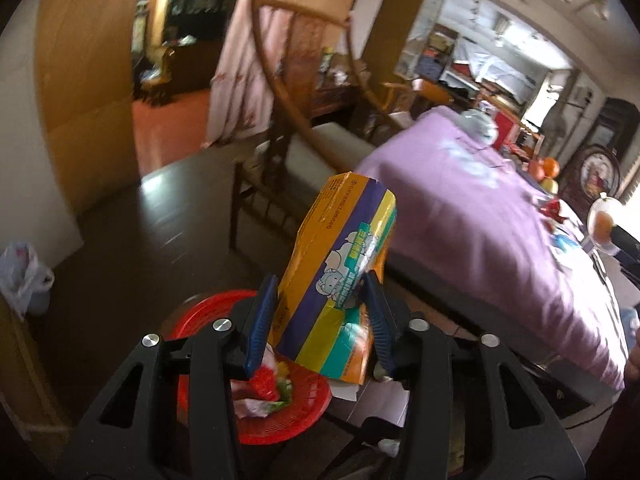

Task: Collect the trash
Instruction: 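Carry the tissue pack and lemon cup to the red basket and release them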

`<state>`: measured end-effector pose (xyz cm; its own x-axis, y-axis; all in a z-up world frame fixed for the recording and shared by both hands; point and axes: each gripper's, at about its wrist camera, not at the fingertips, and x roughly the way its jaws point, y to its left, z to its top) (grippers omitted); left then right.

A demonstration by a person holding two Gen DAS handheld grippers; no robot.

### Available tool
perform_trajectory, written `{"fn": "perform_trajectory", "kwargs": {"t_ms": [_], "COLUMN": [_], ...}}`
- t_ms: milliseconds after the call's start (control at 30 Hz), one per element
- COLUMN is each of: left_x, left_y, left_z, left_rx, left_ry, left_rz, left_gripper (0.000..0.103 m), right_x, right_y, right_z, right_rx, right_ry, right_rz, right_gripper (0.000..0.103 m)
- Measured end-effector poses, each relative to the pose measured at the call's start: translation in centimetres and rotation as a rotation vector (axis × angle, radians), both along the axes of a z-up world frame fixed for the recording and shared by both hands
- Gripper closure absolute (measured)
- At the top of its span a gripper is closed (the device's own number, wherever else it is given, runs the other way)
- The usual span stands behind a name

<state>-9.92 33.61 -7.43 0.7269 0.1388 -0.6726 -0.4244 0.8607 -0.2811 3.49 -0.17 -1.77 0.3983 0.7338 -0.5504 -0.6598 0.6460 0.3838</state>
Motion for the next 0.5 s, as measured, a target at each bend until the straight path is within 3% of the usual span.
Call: {"fn": "perform_trajectory", "kwargs": {"t_ms": [33, 133, 167, 500], "left_x": [-0.4, -1.4, -1.8, -5.0], "left_y": [0.6, 2.1, 2.4, 5.3], "left_z": [-0.5, -1.3, -1.3, -1.4], "left_rx": [-0.012, -0.039, -0.046, 0.057], "left_ry": [0.006, 0.000, -0.011, -0.030], "left_rz": [0.018, 0.060, 0.073, 0.248], "left_gripper": [0.051, 0.020, 0.017, 0.009], "right_x": [-0.3, -0.9, -1.2, -4.1], "right_y": [1.2, 4.2, 5.2, 13.7], "right_z": [-0.3, -1.1, -1.4, -4.8], "right_rx": [-0.016, -0.054, -0.066, -0.172], "right_ry": [0.004, 0.020, 0.026, 0.099], "right_rz": [0.019, 0.066, 0.081, 0.247], "right_gripper": [0.072, 0.072, 0.072, 0.071]}}
